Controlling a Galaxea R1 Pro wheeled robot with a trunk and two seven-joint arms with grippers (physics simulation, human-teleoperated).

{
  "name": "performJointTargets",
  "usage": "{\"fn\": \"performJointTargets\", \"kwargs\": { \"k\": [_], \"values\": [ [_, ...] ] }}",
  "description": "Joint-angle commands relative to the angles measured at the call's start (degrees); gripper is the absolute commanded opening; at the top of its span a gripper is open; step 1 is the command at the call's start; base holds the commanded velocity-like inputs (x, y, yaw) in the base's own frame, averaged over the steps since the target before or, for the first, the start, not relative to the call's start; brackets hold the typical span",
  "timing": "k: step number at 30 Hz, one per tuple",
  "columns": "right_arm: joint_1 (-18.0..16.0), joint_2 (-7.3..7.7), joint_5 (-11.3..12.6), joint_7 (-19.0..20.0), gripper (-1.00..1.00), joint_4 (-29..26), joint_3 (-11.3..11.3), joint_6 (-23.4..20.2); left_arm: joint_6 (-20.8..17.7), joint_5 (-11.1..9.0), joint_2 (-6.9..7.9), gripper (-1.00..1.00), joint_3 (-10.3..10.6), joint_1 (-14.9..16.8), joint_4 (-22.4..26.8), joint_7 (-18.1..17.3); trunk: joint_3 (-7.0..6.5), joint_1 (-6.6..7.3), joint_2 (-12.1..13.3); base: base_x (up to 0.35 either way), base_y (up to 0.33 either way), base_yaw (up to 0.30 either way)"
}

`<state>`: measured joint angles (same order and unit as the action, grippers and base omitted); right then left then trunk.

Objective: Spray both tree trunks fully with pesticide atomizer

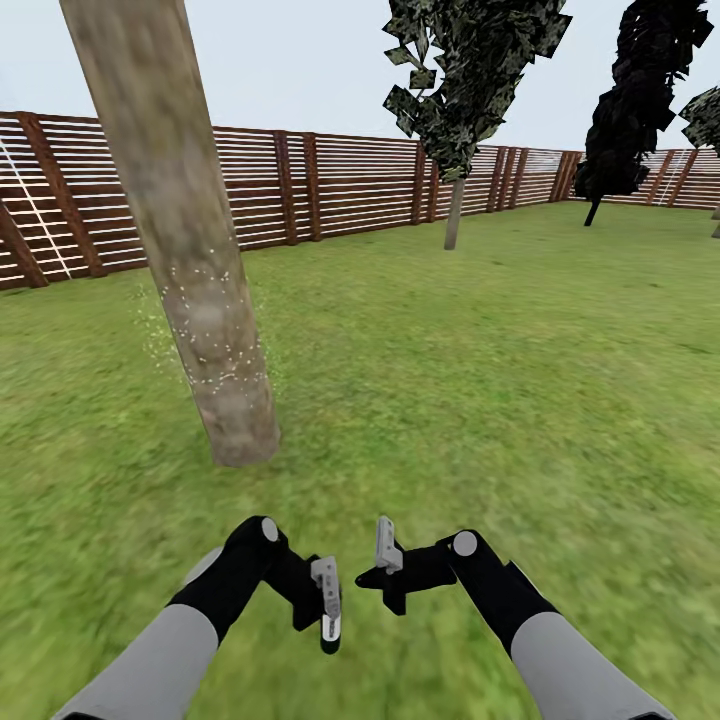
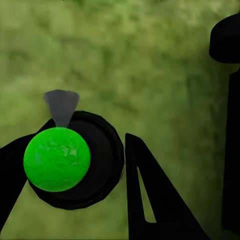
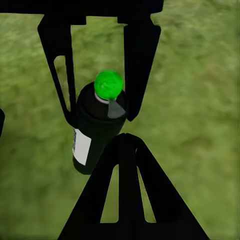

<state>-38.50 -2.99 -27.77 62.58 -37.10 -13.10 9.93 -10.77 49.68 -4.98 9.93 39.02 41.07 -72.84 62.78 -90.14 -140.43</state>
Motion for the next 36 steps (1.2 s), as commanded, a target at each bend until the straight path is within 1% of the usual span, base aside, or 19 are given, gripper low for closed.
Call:
{"fn": "performJointTargets", "kwargs": {
  "k": [1,2,3,4,7,10,22,26,31,34,36],
  "values": [
    [0.0,0.00,0.0,0.0,-1.00,0.0,0.0,0.0,0.0,-0.1,-0.08,-1.00,0.0,0.0,0.0,-0.1,0.00,0.00,0.0,0.000,0.000,0.000],
    [0.0,0.00,0.0,0.0,-1.00,0.0,0.0,0.0,0.1,-0.1,-0.18,-1.00,0.0,0.0,0.0,-0.1,0.00,0.00,0.0,0.000,0.000,0.000],
    [0.0,0.00,0.0,0.0,-1.00,0.0,0.0,0.0,0.1,-0.1,-0.84,-1.00,0.0,0.0,0.0,-0.1,0.00,0.00,0.0,0.000,0.000,0.000],
    [0.0,0.00,0.0,0.0,-1.00,0.0,0.0,0.0,0.1,-0.1,-1.06,-1.00,0.0,0.0,0.0,-0.1,0.00,0.00,0.0,0.000,0.000,0.000],
    [0.0,0.00,0.0,0.0,-1.00,0.0,0.0,0.0,0.1,-0.1,-1.24,-1.00,0.0,0.0,0.0,0.0,0.00,0.00,0.0,0.000,0.000,0.000],
    [0.0,0.00,0.0,0.0,-1.00,0.0,0.0,0.0,0.0,0.0,-1.87,-1.00,0.0,0.0,0.0,0.0,0.00,0.00,0.0,0.000,0.000,0.000],
    [0.0,0.00,0.0,0.0,-1.00,0.0,0.0,0.0,0.0,-0.1,-2.53,-1.00,0.0,0.0,0.2,0.3,0.00,0.00,0.0,0.000,0.000,0.000],
    [0.0,-0.08,0.0,0.0,-1.00,0.0,-0.1,0.0,-0.1,-0.4,-2.60,-1.00,0.0,0.0,0.3,1.8,0.00,0.00,0.0,0.000,0.000,0.000],
    [0.0,-0.09,0.0,0.0,-1.00,0.0,0.0,0.0,0.0,-0.3,-2.97,-1.00,0.0,0.0,0.3,1.9,0.00,0.00,0.0,0.000,0.000,0.000],
    [0.0,-0.09,0.0,0.0,-1.00,0.0,0.0,0.0,-0.1,0.2,-2.73,-1.00,0.1,0.0,0.0,1.9,0.00,0.00,0.0,0.000,0.000,0.000],
    [0.0,-0.09,0.0,0.0,-1.00,0.0,0.0,0.0,-0.3,1.0,-1.76,-1.00,0.0,0.2,-0.1,1.9,0.00,0.00,0.0,0.000,0.000,0.000]
  ]
}}
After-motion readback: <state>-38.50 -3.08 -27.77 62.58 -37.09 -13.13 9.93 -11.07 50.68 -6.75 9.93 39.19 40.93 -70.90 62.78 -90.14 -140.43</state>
